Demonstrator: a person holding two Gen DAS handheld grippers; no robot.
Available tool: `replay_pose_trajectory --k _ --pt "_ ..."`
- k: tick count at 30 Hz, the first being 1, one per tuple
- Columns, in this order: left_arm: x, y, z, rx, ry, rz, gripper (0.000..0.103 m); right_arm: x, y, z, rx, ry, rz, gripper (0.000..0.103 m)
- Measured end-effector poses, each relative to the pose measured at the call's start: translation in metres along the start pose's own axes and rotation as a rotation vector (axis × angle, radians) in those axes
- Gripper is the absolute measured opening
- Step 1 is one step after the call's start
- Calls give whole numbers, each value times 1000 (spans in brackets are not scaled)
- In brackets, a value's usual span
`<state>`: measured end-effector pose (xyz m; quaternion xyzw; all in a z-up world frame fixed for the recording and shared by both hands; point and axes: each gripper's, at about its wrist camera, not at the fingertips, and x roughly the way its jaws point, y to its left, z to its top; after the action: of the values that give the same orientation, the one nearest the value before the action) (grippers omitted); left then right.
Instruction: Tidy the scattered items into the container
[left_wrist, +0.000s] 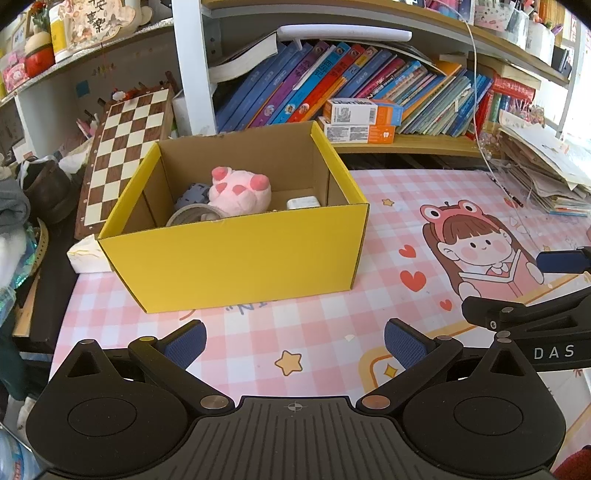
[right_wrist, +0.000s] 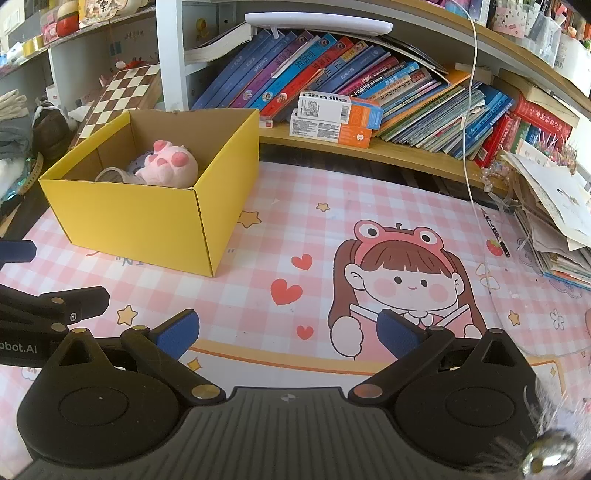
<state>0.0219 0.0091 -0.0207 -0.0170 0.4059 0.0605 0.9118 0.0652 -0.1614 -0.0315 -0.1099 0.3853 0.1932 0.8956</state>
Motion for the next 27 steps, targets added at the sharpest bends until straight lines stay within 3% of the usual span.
replay_pose_trajectory --k 27 --pt "-1 1 0 -3 0 5 103 0 -2 -1 -1 4 2 103"
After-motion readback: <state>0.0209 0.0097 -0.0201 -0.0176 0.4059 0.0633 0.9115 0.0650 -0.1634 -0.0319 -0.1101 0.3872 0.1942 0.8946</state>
